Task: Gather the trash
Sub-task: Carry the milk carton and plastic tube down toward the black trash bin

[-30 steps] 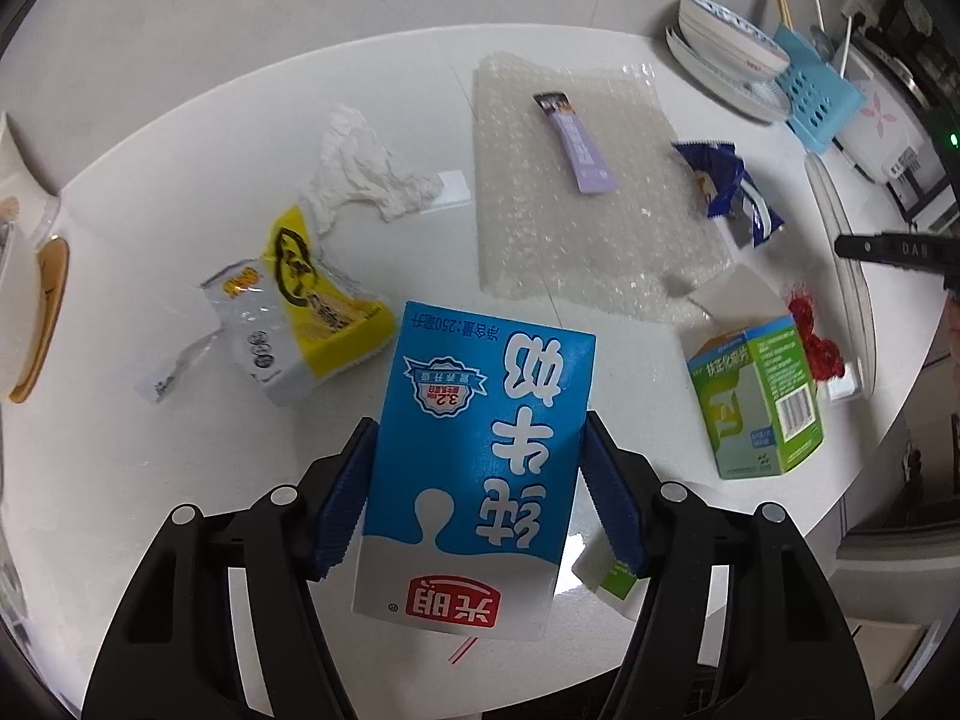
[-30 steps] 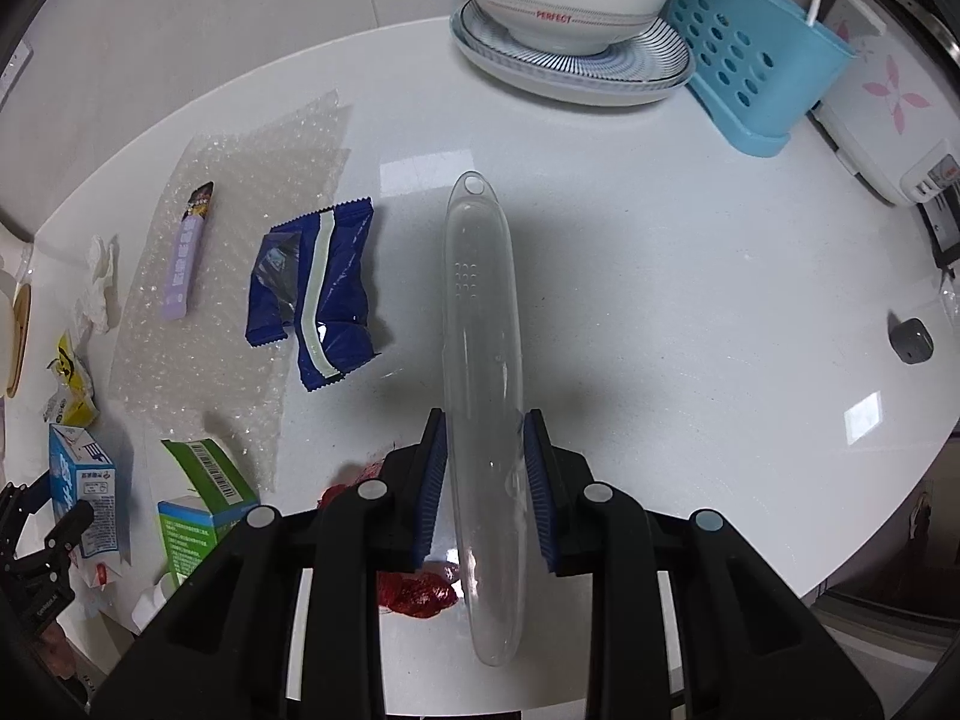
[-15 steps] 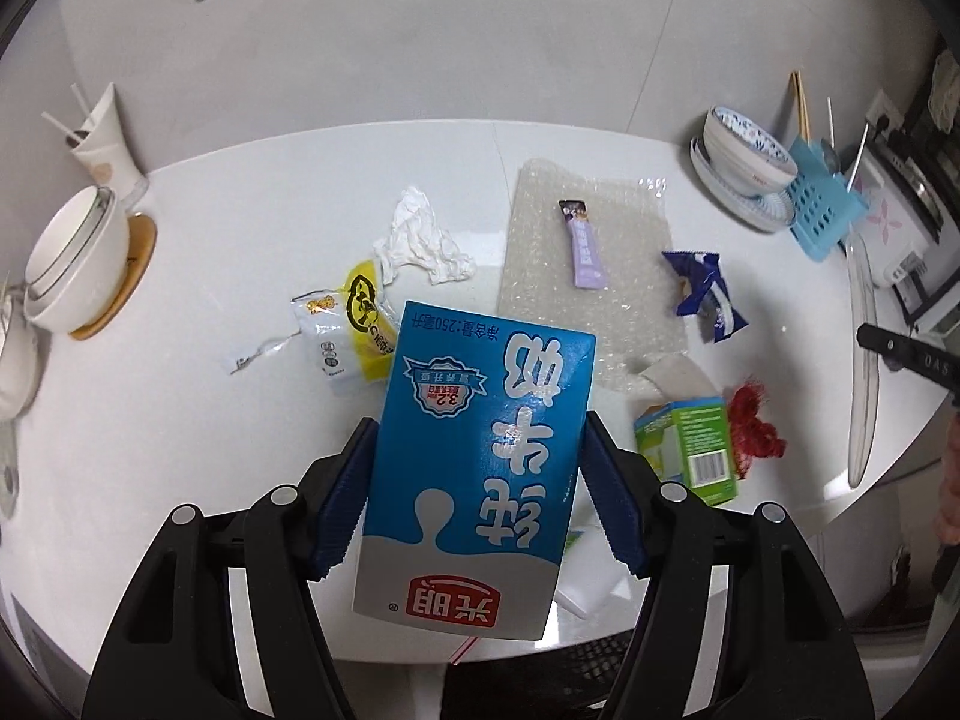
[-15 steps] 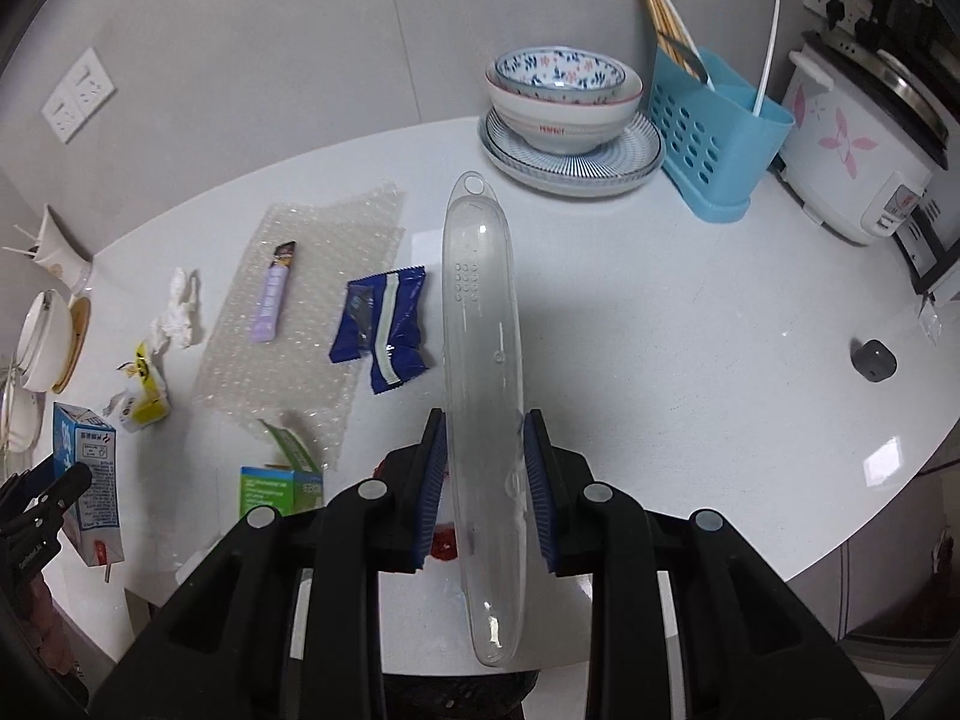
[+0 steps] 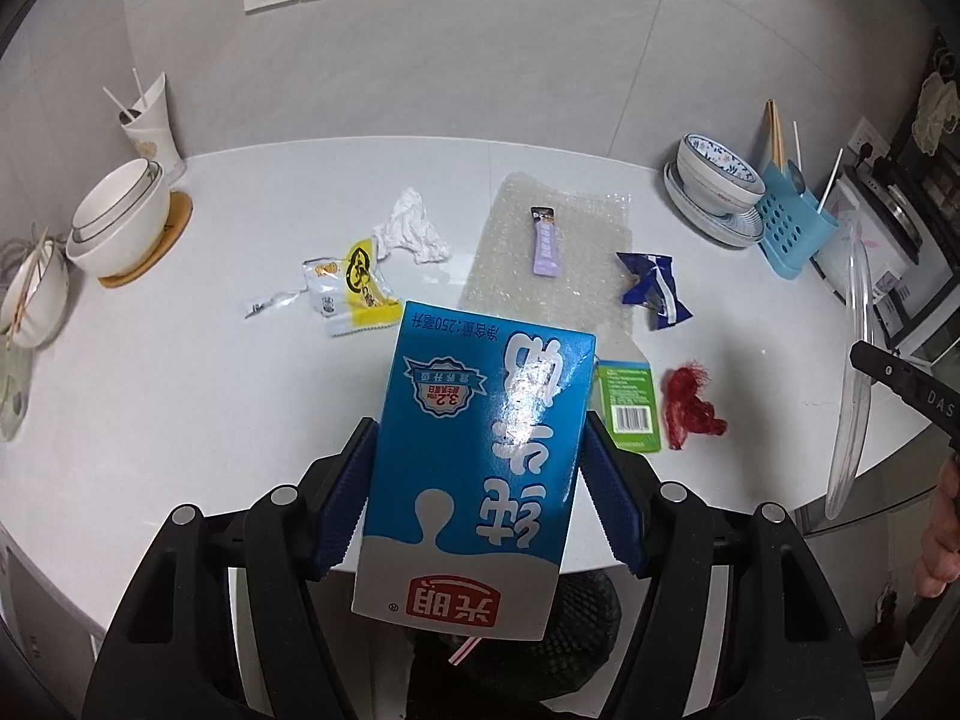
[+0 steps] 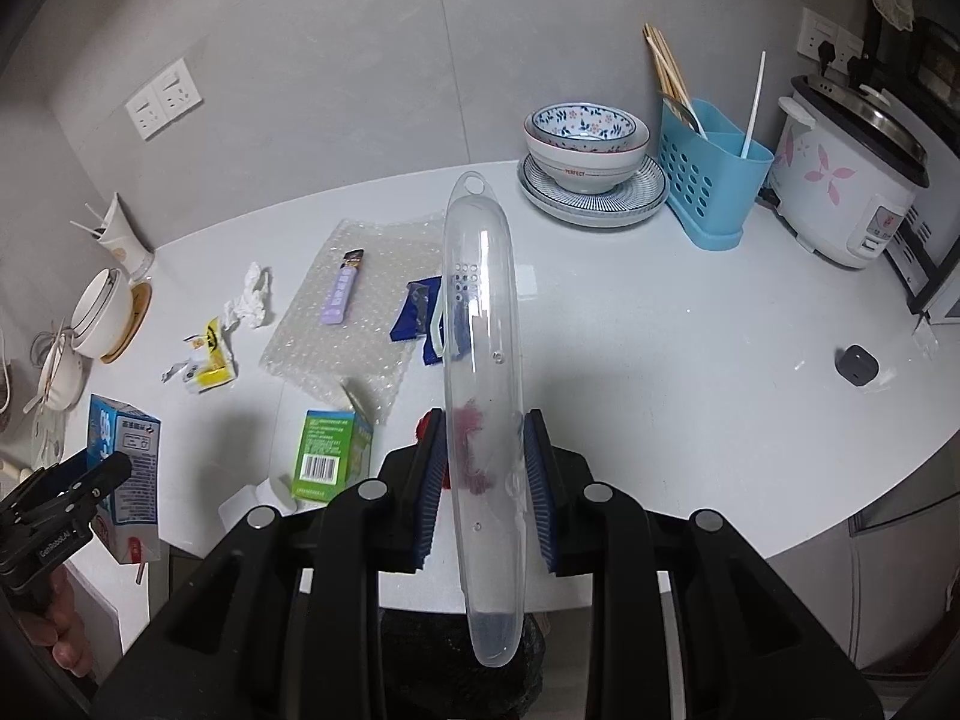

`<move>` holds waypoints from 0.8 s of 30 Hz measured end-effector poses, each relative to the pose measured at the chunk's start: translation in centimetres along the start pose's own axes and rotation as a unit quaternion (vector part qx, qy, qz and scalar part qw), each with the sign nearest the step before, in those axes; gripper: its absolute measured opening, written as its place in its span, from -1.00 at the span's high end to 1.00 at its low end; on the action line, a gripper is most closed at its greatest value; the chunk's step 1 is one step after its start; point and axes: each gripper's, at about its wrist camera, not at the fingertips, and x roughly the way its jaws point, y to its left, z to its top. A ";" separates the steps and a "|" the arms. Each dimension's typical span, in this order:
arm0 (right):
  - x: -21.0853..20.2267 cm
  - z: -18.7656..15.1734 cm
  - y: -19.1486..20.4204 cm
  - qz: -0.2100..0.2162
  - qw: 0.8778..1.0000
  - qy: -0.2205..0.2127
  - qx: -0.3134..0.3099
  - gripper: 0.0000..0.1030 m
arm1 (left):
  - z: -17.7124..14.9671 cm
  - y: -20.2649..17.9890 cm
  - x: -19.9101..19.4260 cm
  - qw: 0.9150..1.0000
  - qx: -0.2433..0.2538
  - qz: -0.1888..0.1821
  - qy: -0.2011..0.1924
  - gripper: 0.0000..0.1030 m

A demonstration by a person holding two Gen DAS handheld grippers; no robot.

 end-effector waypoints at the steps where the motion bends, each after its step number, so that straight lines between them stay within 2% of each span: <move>1: -0.5 -0.4 0.1 0.003 1.000 -0.003 -0.001 0.52 | -0.4 -0.2 -0.2 1.000 -0.002 -0.001 -0.001 -0.26; 12: -3.9 -4.9 1.1 0.028 0.999 -0.015 -0.023 0.52 | -5.0 -2.3 -3.4 1.000 -0.012 -0.010 -0.018 -0.26; 24: -4.9 -10.9 1.0 0.044 0.998 0.001 -0.040 0.52 | -11.3 -3.7 -4.0 0.999 -0.023 -0.018 -0.013 -0.26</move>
